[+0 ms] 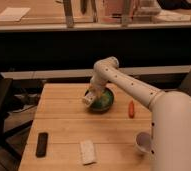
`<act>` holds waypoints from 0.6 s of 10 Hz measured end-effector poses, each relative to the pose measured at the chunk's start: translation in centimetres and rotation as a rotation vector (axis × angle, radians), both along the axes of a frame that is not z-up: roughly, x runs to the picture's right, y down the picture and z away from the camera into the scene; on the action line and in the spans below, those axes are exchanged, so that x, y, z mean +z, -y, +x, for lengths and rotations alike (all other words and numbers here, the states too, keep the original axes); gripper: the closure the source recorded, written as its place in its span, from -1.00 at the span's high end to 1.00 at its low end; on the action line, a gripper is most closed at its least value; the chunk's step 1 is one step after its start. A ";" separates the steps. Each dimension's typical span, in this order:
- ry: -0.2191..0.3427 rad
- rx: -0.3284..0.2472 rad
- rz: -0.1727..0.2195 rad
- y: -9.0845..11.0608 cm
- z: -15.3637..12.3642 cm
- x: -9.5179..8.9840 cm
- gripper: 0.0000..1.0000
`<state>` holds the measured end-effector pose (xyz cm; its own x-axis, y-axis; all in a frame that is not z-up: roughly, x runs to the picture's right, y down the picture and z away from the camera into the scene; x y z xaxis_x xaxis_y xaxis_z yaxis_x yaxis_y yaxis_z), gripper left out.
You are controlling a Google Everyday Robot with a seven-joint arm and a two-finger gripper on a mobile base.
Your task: Place the bottle in the ceramic bowl
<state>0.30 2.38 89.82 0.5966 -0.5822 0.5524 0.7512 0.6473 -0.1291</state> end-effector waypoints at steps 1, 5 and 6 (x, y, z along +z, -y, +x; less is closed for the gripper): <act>-0.002 0.004 0.000 0.1 0.1 0.0 -0.91; -0.008 0.018 -0.002 0.2 0.4 -0.3 -0.63; -0.010 0.021 -0.004 0.2 0.5 -0.3 -0.46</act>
